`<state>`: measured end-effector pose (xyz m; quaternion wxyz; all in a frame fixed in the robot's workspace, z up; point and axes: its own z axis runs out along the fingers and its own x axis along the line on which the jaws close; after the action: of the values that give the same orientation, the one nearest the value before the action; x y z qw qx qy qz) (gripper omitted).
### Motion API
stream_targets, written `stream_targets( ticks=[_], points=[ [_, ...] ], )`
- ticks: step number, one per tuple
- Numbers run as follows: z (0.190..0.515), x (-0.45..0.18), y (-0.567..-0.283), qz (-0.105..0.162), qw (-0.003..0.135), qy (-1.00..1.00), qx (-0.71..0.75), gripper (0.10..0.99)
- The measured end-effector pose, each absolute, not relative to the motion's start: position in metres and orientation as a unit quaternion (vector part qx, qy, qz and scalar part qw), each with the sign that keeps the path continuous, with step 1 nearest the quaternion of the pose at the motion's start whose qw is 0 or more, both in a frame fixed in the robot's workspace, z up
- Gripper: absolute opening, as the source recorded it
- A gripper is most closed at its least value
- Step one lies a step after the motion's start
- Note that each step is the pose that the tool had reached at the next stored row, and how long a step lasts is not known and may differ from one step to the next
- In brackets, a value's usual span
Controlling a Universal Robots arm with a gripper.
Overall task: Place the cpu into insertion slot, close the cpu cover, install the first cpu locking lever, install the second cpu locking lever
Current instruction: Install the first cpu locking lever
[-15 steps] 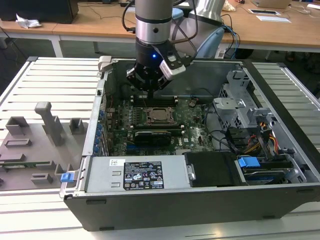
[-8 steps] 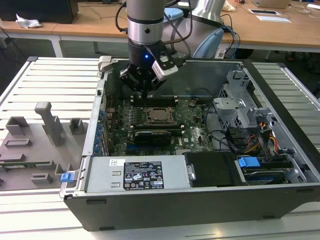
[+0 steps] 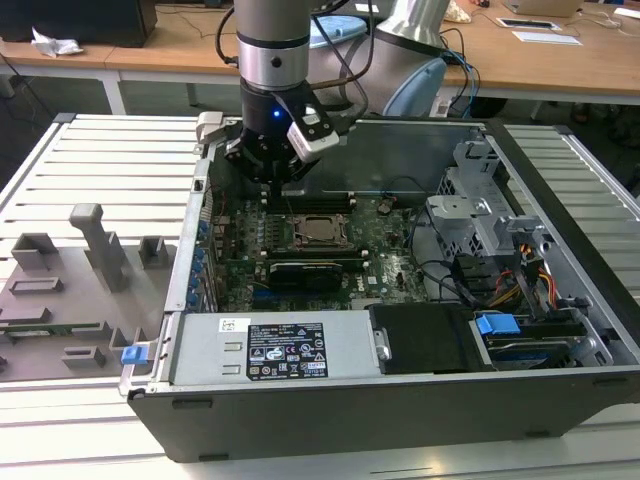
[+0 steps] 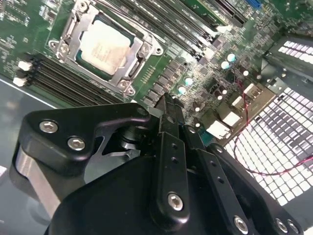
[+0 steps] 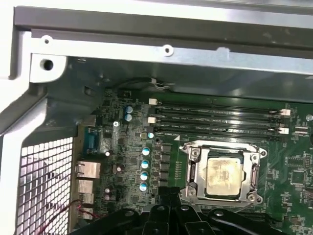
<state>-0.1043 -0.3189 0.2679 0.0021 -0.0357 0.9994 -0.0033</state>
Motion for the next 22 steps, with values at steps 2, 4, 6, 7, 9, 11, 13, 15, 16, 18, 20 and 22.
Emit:
stream_targets(
  ticks=[2,4,6,7,9,11,13,15,16,18,20,22],
  points=[
    [0.268,-0.105,-0.318,-0.003,0.002,0.999,-0.036,0.106],
    [0.267,-0.105,-0.315,-0.003,0.002,0.999,-0.036,0.106],
    [0.267,-0.105,-0.311,-0.003,0.002,0.999,-0.036,0.106],
    [0.266,-0.106,-0.309,-0.003,0.002,0.999,-0.036,0.106],
    [0.264,-0.107,-0.307,-0.003,0.002,0.999,-0.036,0.106],
    [0.263,-0.107,-0.305,-0.003,0.002,0.999,-0.036,0.106],
    [0.261,-0.107,-0.302,-0.003,0.002,0.999,-0.036,0.106],
    [0.26,-0.107,-0.299,-0.003,0.002,0.999,-0.036,0.106],
    [0.26,-0.107,-0.297,-0.003,0.002,0.999,-0.036,0.106],
    [0.259,-0.107,-0.291,-0.003,0.002,0.999,-0.036,0.106],
    [0.258,-0.107,-0.287,-0.003,0.002,0.999,-0.036,0.106],
    [0.258,-0.107,-0.286,-0.003,0.002,0.999,-0.036,0.106]
  ],
)
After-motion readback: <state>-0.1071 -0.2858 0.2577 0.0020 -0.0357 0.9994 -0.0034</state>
